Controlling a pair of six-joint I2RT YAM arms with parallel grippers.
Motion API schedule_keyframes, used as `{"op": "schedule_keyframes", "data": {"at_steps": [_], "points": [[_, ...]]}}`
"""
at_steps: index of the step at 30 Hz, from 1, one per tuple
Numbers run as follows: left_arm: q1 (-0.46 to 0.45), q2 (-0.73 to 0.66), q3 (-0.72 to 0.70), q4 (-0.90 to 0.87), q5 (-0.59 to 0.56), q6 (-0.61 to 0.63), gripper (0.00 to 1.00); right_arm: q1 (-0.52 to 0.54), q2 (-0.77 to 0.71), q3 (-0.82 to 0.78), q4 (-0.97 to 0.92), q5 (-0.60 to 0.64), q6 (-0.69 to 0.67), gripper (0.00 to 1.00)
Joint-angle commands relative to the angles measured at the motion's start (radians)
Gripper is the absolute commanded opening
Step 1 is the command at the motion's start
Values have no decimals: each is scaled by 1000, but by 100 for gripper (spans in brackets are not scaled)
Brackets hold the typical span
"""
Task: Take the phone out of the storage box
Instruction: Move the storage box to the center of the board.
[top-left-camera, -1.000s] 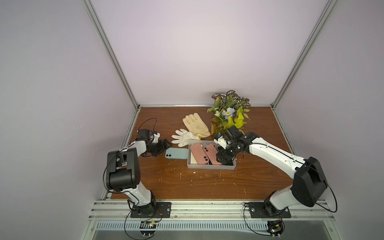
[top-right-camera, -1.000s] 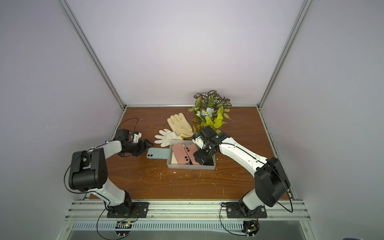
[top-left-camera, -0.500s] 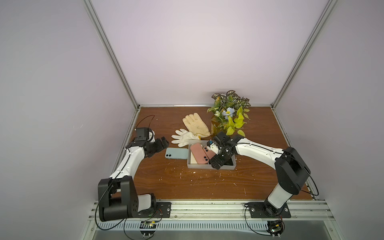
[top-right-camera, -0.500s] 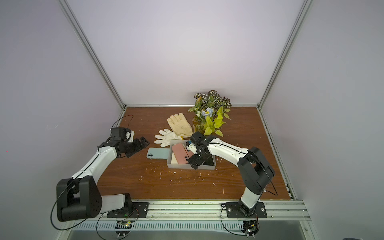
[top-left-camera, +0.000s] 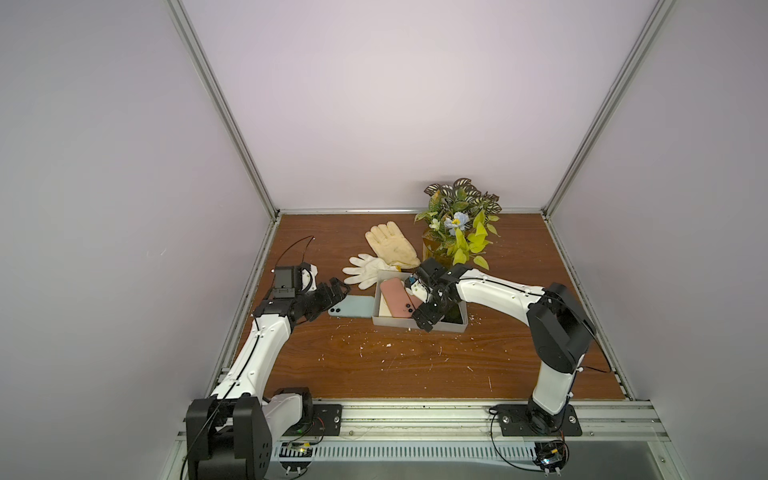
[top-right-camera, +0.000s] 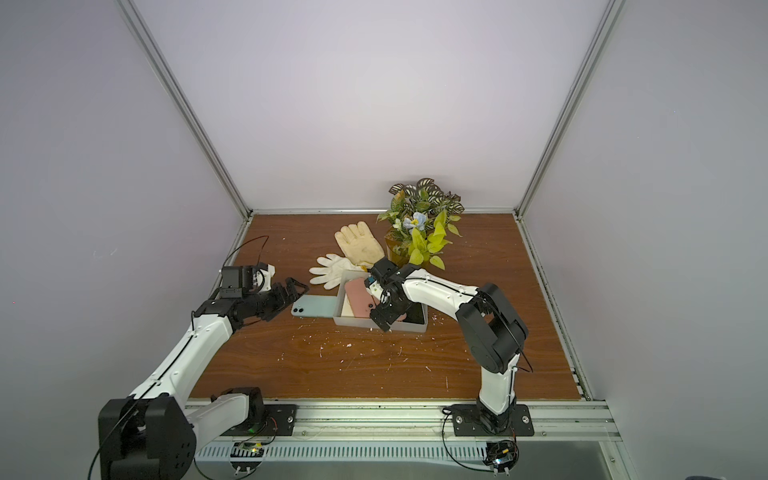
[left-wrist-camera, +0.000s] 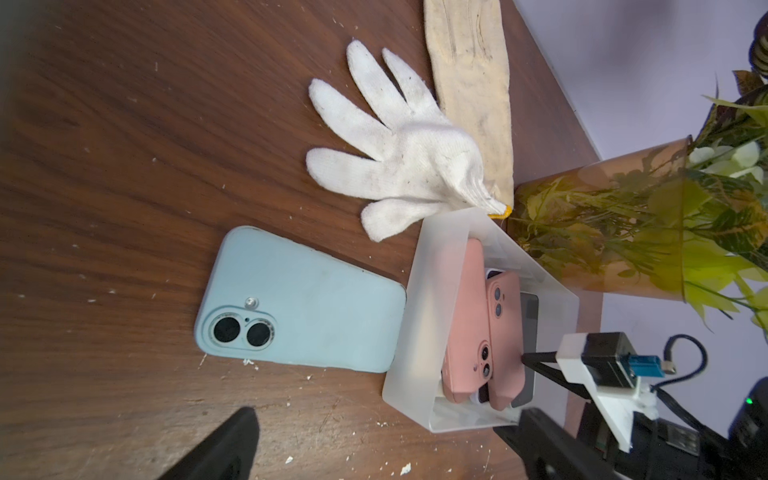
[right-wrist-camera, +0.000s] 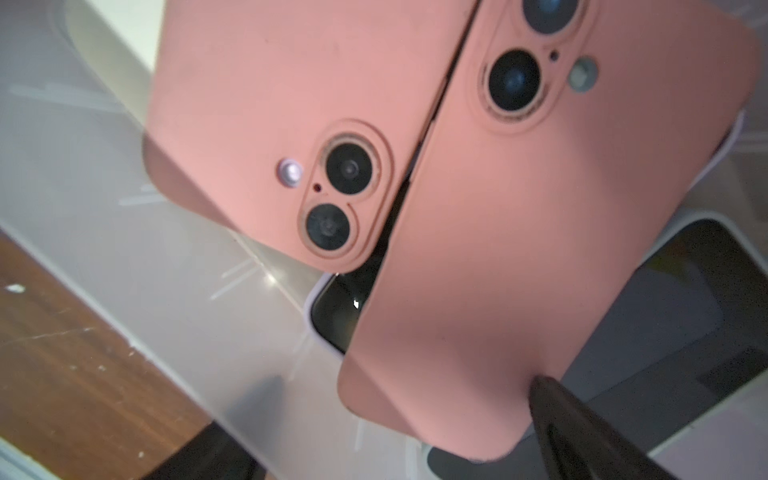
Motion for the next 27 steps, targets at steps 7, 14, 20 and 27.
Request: {"op": "schedule_keyframes", "data": {"at_steps": [7, 14, 20, 27], "points": [[-5, 22, 18, 7, 14, -5, 100, -37, 27, 18, 1, 260, 58, 99], [-5, 39, 38, 12, 22, -4, 100, -39, -117, -12, 57, 180, 91, 99], [-5, 42, 25, 21, 31, 1, 100, -52, -161, 40, 48, 174, 116, 99], [-5, 42, 22, 23, 40, 1, 100, -86, -42, 91, 55, 142, 82, 99]]}}
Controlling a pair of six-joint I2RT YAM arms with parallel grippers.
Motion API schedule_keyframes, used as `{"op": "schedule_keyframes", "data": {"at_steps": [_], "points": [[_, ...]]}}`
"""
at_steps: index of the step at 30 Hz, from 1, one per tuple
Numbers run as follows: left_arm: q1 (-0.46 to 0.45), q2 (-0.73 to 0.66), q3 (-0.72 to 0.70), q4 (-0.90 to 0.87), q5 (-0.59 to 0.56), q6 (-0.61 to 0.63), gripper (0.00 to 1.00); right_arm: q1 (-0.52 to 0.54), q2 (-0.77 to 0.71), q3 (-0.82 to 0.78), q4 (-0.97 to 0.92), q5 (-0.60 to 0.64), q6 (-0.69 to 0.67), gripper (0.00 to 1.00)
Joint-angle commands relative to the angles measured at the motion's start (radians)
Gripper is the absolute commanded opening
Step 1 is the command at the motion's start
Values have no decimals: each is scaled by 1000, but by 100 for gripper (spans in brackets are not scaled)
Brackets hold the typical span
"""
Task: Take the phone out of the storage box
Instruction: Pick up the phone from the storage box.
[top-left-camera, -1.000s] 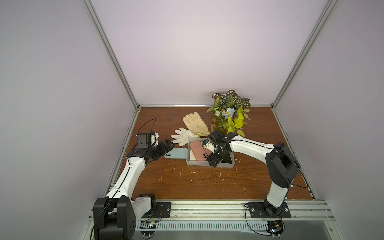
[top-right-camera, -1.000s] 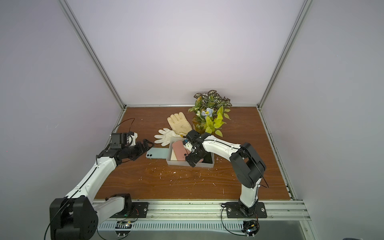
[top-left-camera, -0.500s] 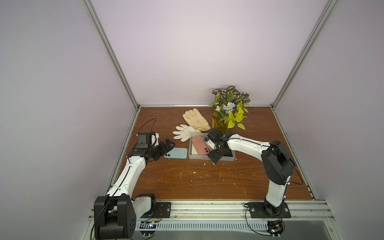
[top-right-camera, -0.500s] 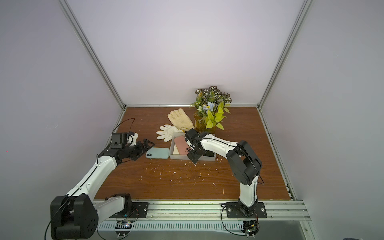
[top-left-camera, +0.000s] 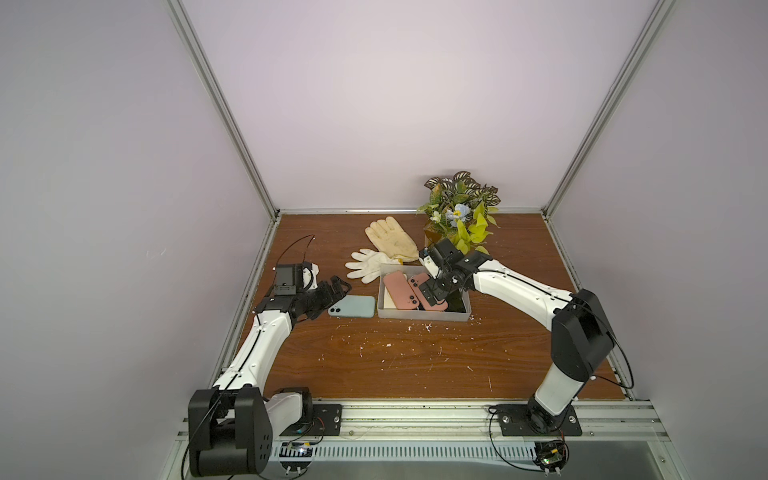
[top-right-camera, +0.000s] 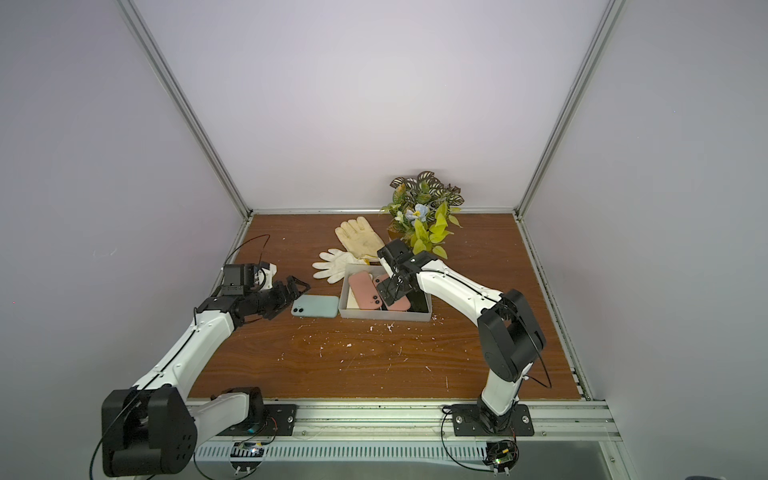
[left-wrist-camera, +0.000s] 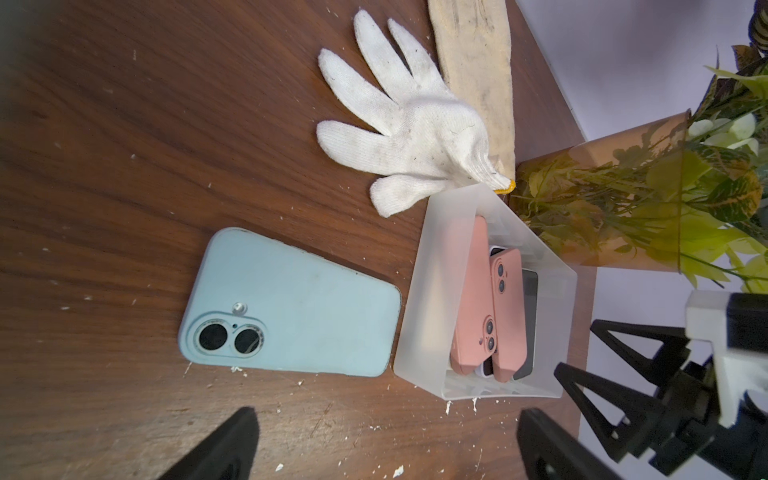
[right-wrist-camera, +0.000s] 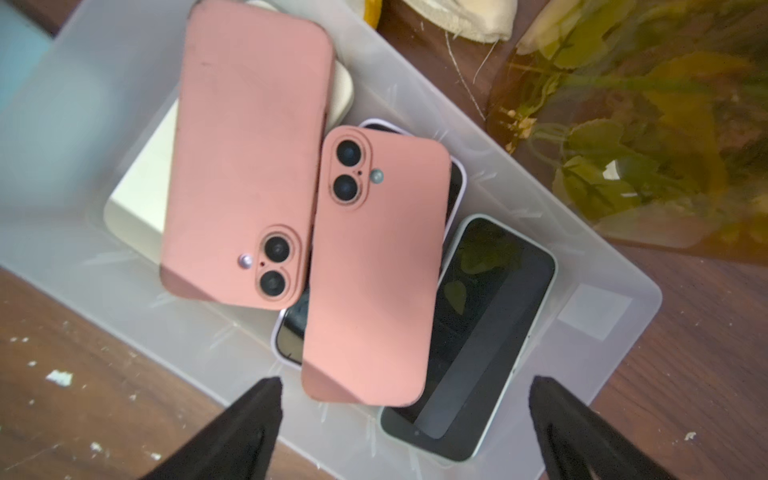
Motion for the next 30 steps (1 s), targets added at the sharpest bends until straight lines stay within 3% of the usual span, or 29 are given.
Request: {"op": "schedule_keyframes", "data": {"at_steps": [1, 12, 24, 27, 30], "points": [[-5, -1, 9, 7, 17, 4, 100, -8, 52, 29, 7, -5, -8, 99], [-5, -24, -25, -7, 16, 11, 100, -18, 99, -16, 38, -110, -23, 99], [-5, -6, -11, -9, 17, 17, 100, -22, 176, -60, 62, -91, -35, 99], [-5, -3, -11, -9, 15, 16, 100, -26, 197, -63, 64, -136, -44, 99], [-5, 1, -3, -12, 13, 17, 100, -27, 213, -80, 65, -173, -48, 94]]}}
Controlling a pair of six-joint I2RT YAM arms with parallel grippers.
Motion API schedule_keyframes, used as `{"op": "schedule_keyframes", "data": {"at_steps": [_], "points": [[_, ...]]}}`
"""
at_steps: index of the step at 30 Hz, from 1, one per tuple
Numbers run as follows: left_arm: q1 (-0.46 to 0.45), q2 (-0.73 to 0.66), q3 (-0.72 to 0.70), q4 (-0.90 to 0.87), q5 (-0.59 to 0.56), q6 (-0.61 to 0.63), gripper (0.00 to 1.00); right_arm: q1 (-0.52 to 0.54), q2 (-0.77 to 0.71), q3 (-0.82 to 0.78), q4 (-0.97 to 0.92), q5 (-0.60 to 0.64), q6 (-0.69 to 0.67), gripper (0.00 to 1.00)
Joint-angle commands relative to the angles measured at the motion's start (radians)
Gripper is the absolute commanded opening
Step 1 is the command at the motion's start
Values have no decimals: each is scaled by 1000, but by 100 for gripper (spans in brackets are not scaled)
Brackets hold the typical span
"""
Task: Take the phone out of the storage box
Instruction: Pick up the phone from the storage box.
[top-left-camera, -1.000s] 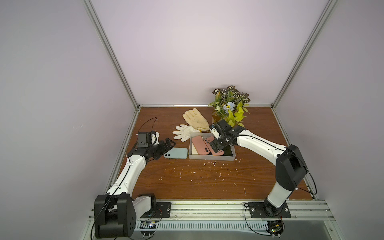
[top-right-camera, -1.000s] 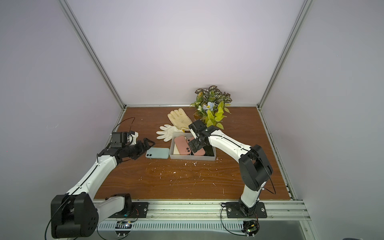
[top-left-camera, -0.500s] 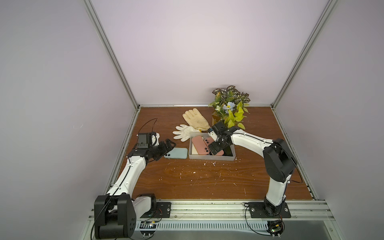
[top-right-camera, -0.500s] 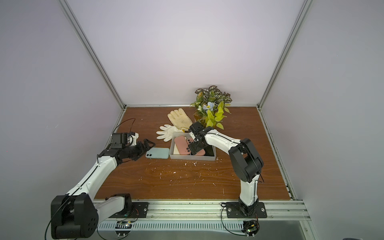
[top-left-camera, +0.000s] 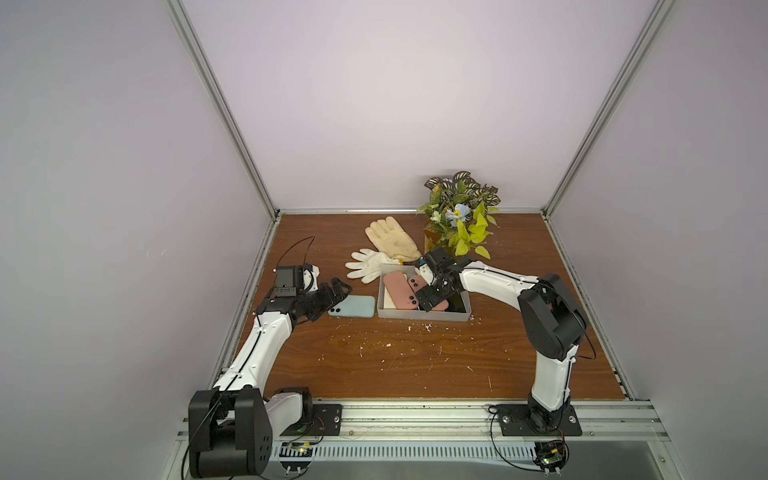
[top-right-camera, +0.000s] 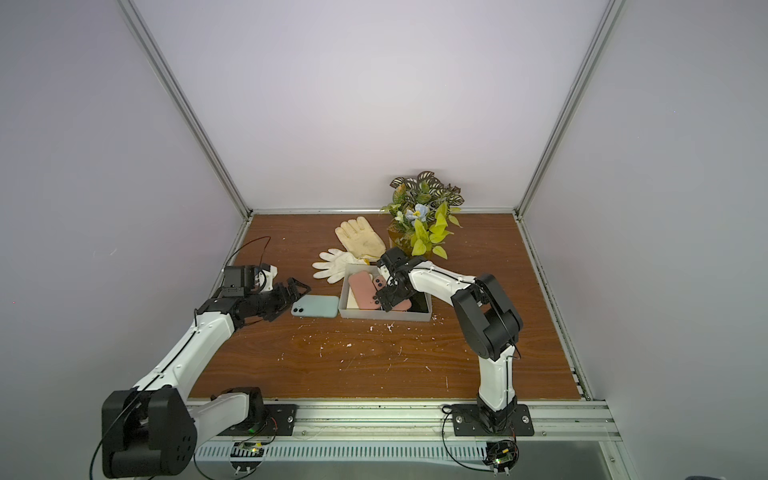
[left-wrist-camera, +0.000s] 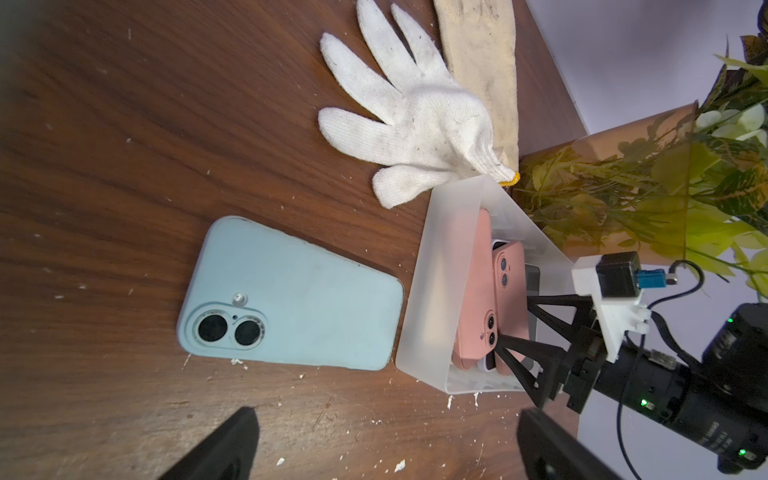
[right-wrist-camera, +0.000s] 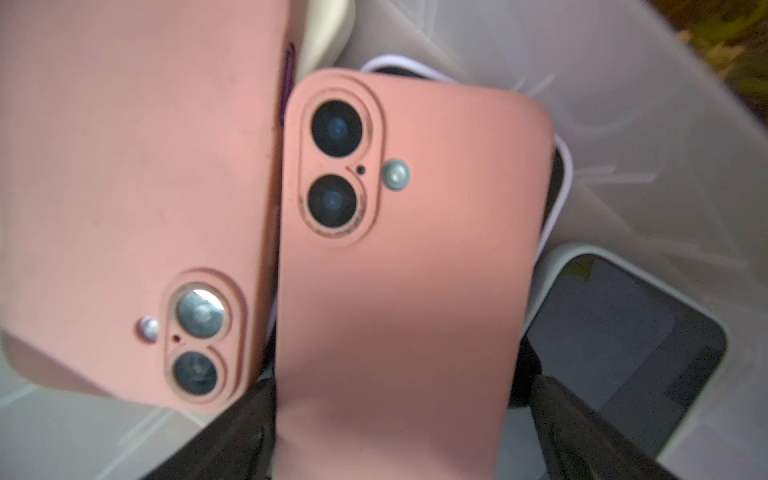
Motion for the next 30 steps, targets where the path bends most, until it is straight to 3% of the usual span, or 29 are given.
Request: {"op": "schedule_keyframes", "data": {"at_steps": [1, 3, 9, 17, 22, 26, 30], "points": [[-5, 7, 17, -13, 5, 15, 100, 0, 51, -35, -59, -46, -17, 90], [-5, 9, 24, -14, 3, 16, 100, 0, 41, -44, -67, -28, -17, 80], [-5, 15, 32, -6, -1, 9, 100, 0, -43, -45, -117, 58, -23, 64], [-5, 15, 52, 39, 58, -21, 100, 2, -174, 29, -149, 97, -42, 63], [-12, 18, 23, 191, 217, -111, 100, 3, -239, 85, -147, 43, -91, 63], [-55, 32, 2, 381, 317, -228, 100, 12, -271, 140, -159, -32, -135, 63], [-158, 113, 77, 403, 357, -204, 100, 25, -294, 179, -164, -136, -148, 63]]}}
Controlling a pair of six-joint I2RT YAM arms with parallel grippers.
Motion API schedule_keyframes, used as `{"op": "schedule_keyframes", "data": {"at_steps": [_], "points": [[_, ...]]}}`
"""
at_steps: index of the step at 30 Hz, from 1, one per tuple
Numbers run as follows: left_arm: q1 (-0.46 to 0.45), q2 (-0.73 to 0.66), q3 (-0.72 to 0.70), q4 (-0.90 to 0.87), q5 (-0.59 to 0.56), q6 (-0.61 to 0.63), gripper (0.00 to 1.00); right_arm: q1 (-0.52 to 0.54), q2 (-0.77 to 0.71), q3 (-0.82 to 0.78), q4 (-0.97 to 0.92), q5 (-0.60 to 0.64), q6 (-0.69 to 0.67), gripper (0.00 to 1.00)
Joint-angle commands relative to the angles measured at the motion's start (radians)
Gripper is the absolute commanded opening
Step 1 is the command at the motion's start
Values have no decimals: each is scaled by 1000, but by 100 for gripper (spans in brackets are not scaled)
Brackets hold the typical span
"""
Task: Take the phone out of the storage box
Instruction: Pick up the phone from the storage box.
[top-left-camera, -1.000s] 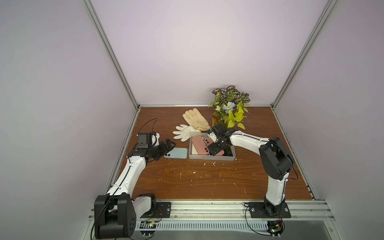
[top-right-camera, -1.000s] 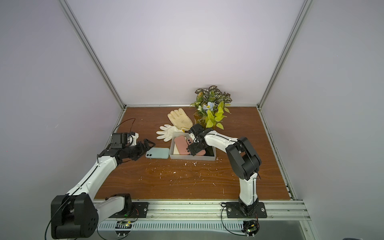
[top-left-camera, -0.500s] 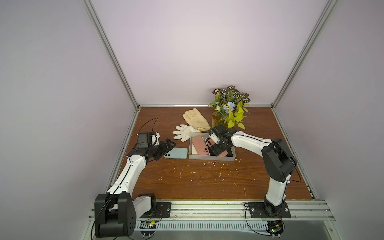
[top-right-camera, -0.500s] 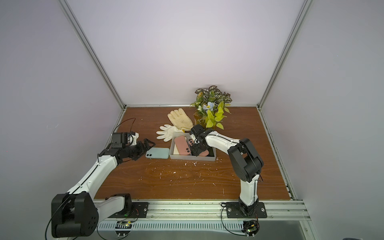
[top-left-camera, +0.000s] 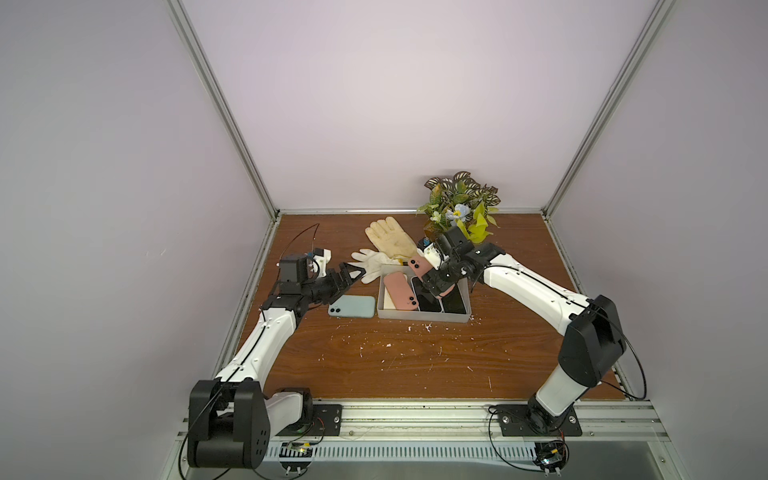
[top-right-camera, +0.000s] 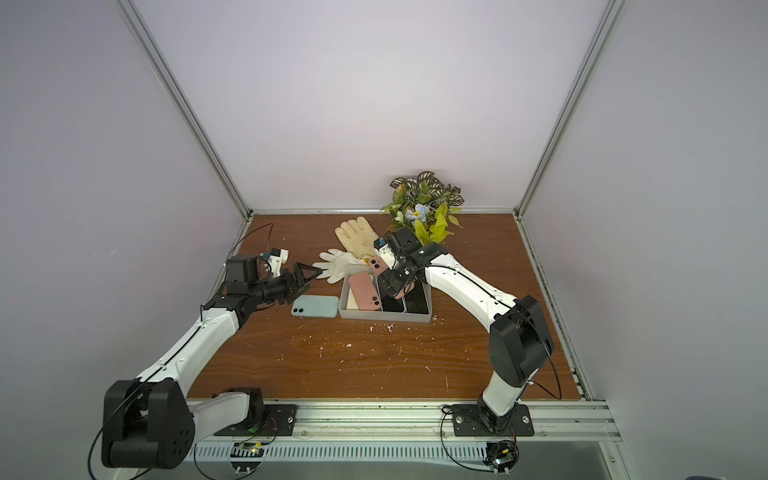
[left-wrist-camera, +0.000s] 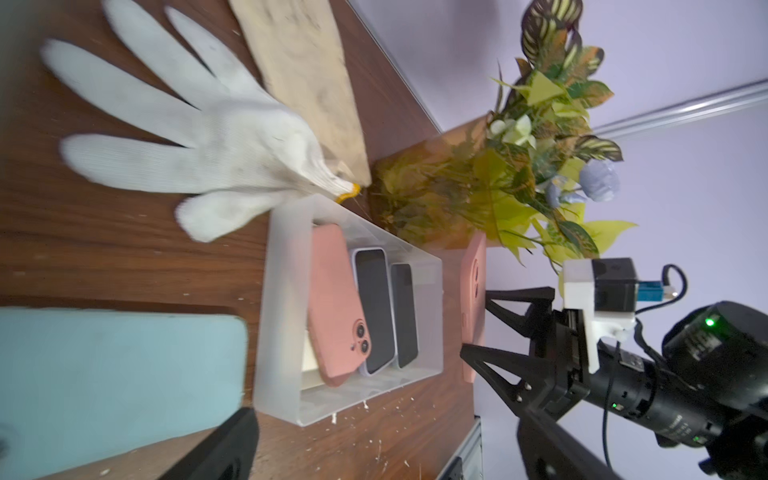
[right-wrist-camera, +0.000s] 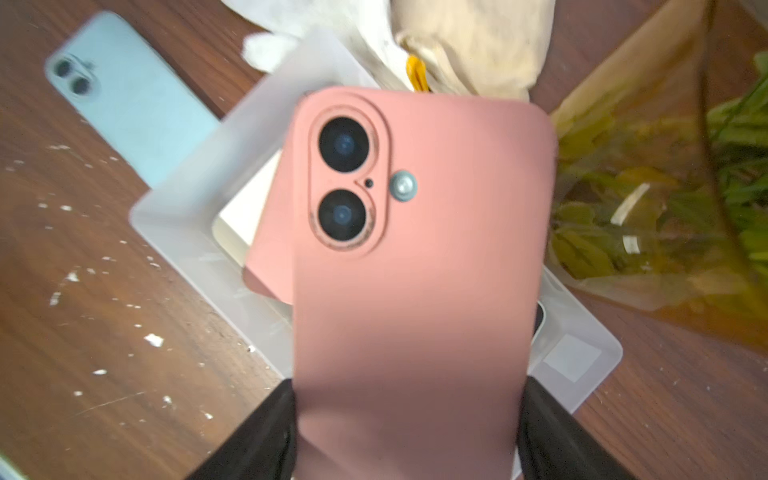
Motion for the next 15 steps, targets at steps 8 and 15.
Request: {"op": "schedule_keyframes", "data": {"at_steps": [8, 15], "points": [[-173, 231, 205, 77, 127, 23, 99, 75, -77, 54, -17, -216, -67, 63], [-200, 333, 317, -28, 219, 114, 89, 114, -101, 67, -33, -244, -67, 63]]}}
